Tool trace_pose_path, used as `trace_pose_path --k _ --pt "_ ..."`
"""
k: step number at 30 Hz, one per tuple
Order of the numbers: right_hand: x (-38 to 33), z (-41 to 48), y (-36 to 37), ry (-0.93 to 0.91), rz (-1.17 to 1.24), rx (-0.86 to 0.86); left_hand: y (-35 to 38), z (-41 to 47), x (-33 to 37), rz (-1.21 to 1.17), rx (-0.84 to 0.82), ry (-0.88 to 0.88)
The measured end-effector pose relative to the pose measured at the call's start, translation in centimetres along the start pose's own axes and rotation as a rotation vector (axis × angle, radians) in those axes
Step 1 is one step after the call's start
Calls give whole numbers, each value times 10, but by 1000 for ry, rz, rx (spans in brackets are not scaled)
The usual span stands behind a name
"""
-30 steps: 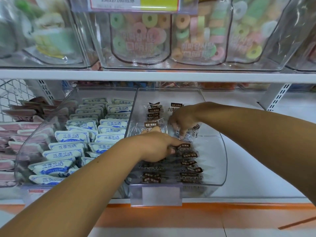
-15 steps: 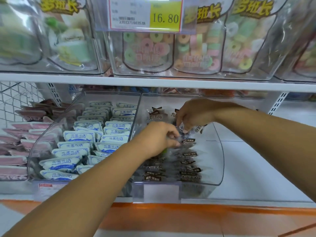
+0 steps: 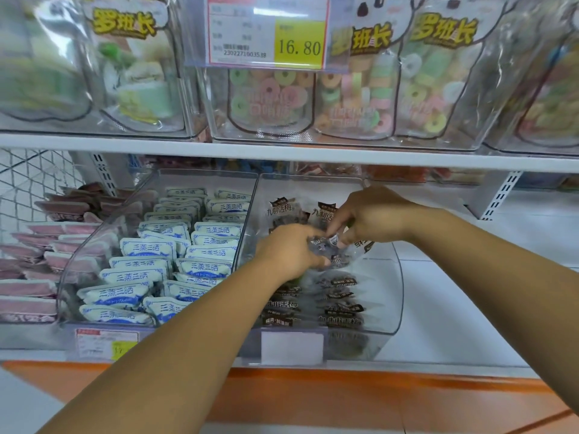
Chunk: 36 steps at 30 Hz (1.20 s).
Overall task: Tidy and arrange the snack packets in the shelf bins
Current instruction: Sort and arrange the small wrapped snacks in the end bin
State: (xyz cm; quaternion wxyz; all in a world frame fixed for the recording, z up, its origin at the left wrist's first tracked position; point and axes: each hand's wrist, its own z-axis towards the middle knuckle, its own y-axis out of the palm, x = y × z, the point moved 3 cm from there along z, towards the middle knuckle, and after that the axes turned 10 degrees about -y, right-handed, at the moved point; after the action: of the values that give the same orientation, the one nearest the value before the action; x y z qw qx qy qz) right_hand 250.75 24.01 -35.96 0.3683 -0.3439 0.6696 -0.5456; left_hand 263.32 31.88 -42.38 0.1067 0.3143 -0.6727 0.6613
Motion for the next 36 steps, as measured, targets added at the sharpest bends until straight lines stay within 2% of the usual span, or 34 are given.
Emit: trace_pose_path --k 5,10,15,17,20,22,25,27,30,33,36 --pt "11 -12 -8 22 337 150 0 0 -3 -79 54 -103" --pt "19 -20 -8 80 112 138 7 -6 -3 -103 7 -97" --pt "14 -22 1 81 301 113 4 -13 -3 -144 -48 -46" --pt "9 -23 4 52 375 99 -1 -19 -1 -252 -92 -41" --pt "3 -23 5 -8 456 163 -7 -23 2 -511 -189 -48" --pt "-1 -24 5 -25 484 230 -7 -26 4 -538 -217 -30" --pt "-9 -25 8 -62 516 318 -7 -29 5 -405 -149 8" --pt "-16 -25 12 -80 562 350 -6 -27 5 -408 -122 18" --pt "-19 -27 12 -29 588 418 -8 -23 1 -522 -41 -27" --pt "-9 -37 7 122 533 423 -12 -20 -5 -703 37 -95" --pt "-6 -42 8 142 598 484 -13 -21 -2 -720 46 -86"
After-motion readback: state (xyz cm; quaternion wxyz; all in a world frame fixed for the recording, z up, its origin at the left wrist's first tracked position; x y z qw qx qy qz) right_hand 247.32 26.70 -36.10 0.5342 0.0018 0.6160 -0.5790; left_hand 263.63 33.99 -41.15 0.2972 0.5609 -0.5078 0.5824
